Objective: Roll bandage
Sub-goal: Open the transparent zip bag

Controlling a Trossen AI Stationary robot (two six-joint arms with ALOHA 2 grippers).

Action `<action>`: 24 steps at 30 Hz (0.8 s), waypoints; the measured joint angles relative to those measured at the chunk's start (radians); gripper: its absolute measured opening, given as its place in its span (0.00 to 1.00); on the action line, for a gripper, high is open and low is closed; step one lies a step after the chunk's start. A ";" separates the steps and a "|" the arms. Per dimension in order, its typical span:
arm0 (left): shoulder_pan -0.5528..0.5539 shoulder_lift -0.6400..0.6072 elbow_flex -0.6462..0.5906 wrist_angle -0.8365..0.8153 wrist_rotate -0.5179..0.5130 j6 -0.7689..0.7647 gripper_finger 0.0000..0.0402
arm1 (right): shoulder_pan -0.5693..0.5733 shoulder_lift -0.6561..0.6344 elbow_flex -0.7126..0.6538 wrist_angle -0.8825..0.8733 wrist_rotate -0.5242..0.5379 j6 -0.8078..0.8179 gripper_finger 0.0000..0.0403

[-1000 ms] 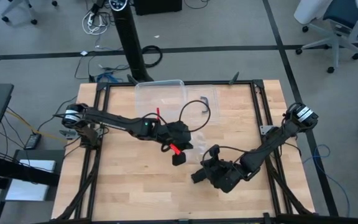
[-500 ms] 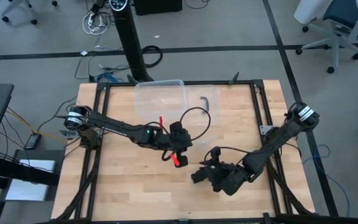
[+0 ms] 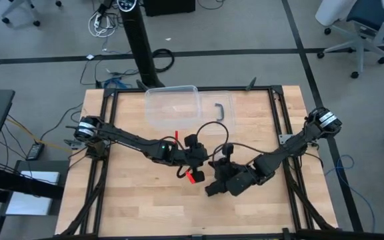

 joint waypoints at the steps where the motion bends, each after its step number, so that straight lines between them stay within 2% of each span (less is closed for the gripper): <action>1: -0.001 0.000 0.000 0.002 0.000 0.002 0.00 | -0.007 0.000 0.000 -0.015 -0.001 0.021 0.01; 13: 0.000 -0.001 0.000 0.011 -0.027 -0.006 0.00 | -0.023 0.000 -0.001 -0.187 0.016 0.261 0.00; 20: -0.013 -0.001 0.000 0.040 -0.030 -0.008 0.00 | -0.042 0.001 -0.001 -0.200 0.029 0.318 0.00; 24: -0.014 -0.001 0.000 0.039 -0.034 -0.007 0.00 | -0.015 0.001 -0.001 -0.112 0.066 0.242 0.00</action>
